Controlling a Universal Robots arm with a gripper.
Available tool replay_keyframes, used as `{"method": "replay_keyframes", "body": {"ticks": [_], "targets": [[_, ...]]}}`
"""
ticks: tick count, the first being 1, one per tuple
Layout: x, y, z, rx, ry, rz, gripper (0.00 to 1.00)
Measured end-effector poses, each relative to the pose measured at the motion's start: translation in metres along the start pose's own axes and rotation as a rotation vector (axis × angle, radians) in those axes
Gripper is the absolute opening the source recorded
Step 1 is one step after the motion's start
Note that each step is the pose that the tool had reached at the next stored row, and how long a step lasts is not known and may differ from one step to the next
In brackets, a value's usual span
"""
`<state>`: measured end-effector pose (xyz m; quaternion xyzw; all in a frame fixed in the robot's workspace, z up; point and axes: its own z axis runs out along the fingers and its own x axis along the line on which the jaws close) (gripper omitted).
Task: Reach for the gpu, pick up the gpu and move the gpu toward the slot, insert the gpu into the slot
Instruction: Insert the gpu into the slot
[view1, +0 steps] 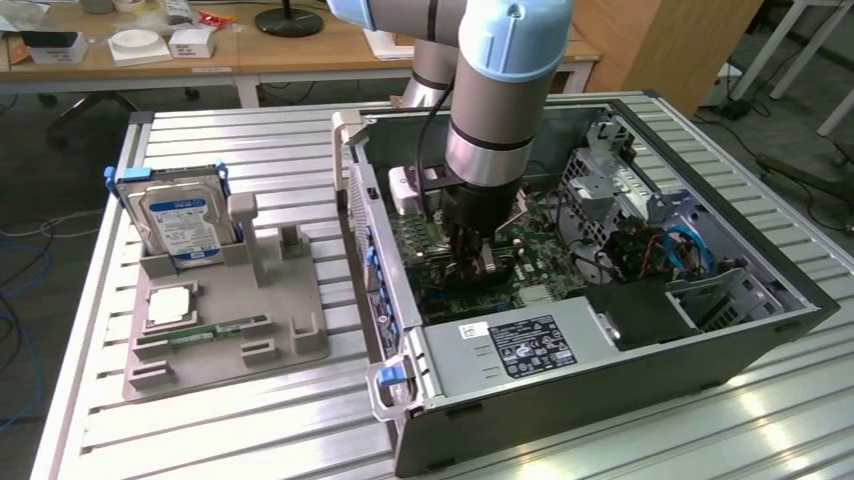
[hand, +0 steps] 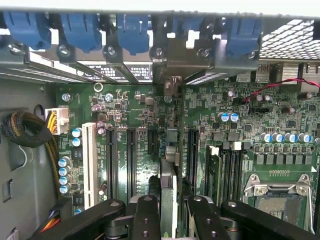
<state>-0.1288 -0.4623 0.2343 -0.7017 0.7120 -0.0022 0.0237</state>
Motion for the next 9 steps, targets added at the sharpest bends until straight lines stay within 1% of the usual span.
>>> {"method": "replay_keyframes", "body": {"ticks": [2,3,4,5,6,9], "targets": [[0.0,0.0001,-0.0001,0.0,-0.0006,0.0,0.26],[0.0,0.0002,-0.0001,-0.0002,-0.0022,0.0,0.27],[0.0,0.0002,-0.0008,-0.0001,-0.0024,0.0,0.27],[0.0,0.0001,-0.0025,-0.0005,-0.0019,0.0,0.33],[0.0,0.0002,-0.0053,-0.0014,-0.0009,0.0,0.33],[0.0,-0.0004,-0.0133,-0.0006,-0.0011,0.0,0.33]]}}
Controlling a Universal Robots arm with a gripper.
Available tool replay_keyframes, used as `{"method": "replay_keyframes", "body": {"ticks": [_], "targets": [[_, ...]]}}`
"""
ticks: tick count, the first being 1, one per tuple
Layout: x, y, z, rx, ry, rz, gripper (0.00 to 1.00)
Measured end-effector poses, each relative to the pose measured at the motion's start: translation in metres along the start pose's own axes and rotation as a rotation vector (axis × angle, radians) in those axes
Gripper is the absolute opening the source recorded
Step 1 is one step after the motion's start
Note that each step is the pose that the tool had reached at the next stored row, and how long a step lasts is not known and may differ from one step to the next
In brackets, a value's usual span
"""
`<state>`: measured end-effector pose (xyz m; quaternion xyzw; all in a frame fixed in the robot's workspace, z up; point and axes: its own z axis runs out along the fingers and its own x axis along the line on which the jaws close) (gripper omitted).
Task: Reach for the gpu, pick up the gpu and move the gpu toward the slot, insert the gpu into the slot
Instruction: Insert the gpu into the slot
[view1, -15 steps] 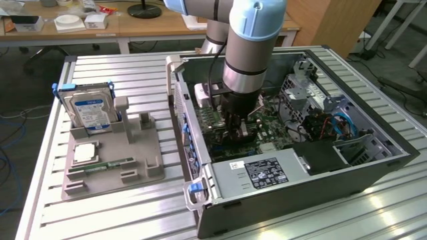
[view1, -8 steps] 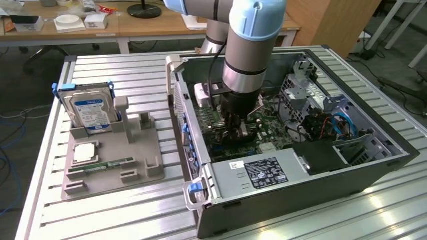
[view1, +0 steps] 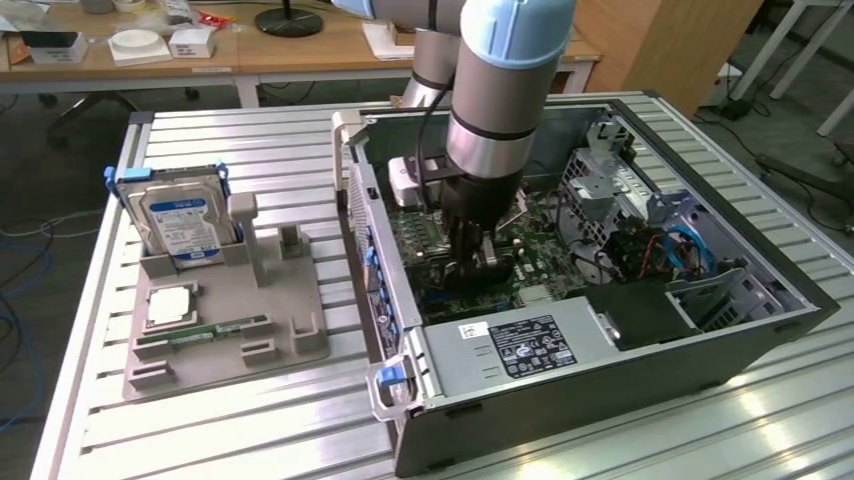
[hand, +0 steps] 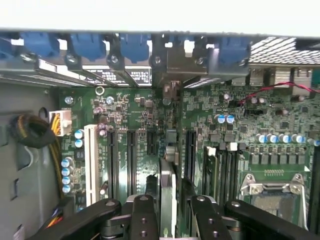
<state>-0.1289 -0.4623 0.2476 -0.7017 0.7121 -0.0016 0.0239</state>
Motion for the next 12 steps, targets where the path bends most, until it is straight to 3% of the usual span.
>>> {"method": "replay_keyframes", "body": {"ticks": [12], "targets": [[-0.001,-0.0013,-0.036,0.0012,0.0,0.0,0.33]]}}
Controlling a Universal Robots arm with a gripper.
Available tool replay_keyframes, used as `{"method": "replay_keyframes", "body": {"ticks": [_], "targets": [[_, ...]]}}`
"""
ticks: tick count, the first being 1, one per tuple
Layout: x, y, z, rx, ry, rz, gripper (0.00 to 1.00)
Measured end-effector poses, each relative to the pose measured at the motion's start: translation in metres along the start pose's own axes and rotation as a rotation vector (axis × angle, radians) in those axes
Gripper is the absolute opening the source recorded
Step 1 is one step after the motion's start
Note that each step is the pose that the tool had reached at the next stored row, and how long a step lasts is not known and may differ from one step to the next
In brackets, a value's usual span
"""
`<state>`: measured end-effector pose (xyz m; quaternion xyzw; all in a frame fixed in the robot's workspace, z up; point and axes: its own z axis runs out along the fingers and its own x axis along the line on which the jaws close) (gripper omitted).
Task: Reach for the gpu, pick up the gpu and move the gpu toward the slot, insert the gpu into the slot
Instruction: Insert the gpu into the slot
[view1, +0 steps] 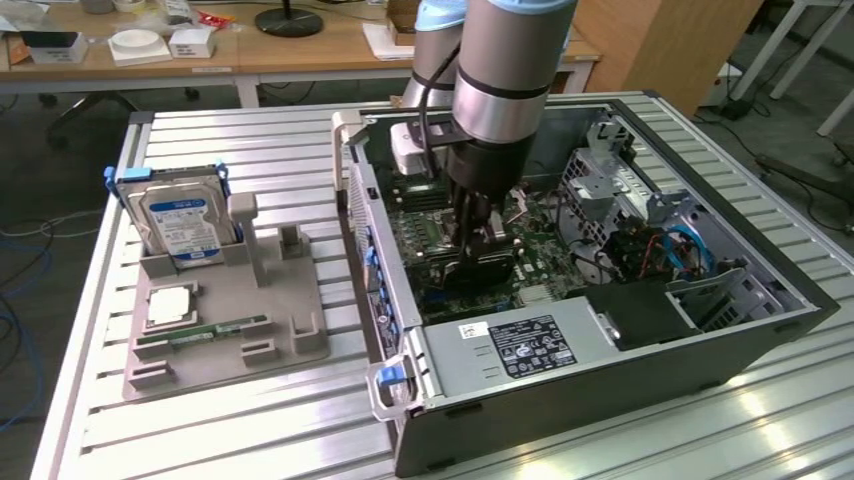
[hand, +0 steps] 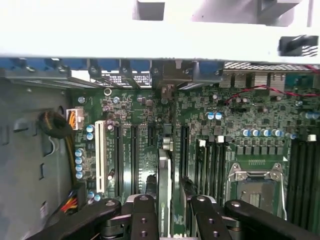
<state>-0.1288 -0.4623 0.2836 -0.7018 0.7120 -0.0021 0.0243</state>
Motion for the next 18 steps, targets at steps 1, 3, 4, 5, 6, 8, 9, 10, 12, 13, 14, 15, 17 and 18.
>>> {"method": "replay_keyframes", "body": {"ticks": [1,3,4,5,6,8,9,10,12,13,14,15,17,18], "targets": [[0.0,0.0,-0.0006,0.0002,-0.0002,0.0,0.33],[-0.0001,0.0,-0.0006,0.0004,-0.0003,0.0,0.33],[-0.0001,0.0,-0.0006,0.0004,-0.0003,0.0,0.31],[-0.0001,0.0,-0.0007,0.0003,-0.0001,0.0,0.25],[0.0,0.0,-0.0007,0.0003,-0.0001,0.0,0.25],[0.0,0.0,-0.0007,0.0002,-0.0001,0.0,0.18],[0.0,0.0,-0.0007,0.0003,-0.0001,0.0,0.13],[0.0,0.0,-0.0007,0.0003,-0.0001,0.0,0.13],[0.0,0.0,-0.0007,0.0002,-0.0001,0.0,0.1],[0.0,0.0,-0.0007,0.0002,-0.0001,0.0,0.1],[0.0,0.0,-0.0007,0.0003,-0.0001,0.0,0.1],[0.0,0.0,-0.0007,0.0003,-0.0001,0.0,0.1],[0.0,0.0,-0.0007,0.0003,-0.0001,0.0,0.1],[0.0,0.0,-0.0007,0.0002,-0.0001,0.0,0.1]]}}
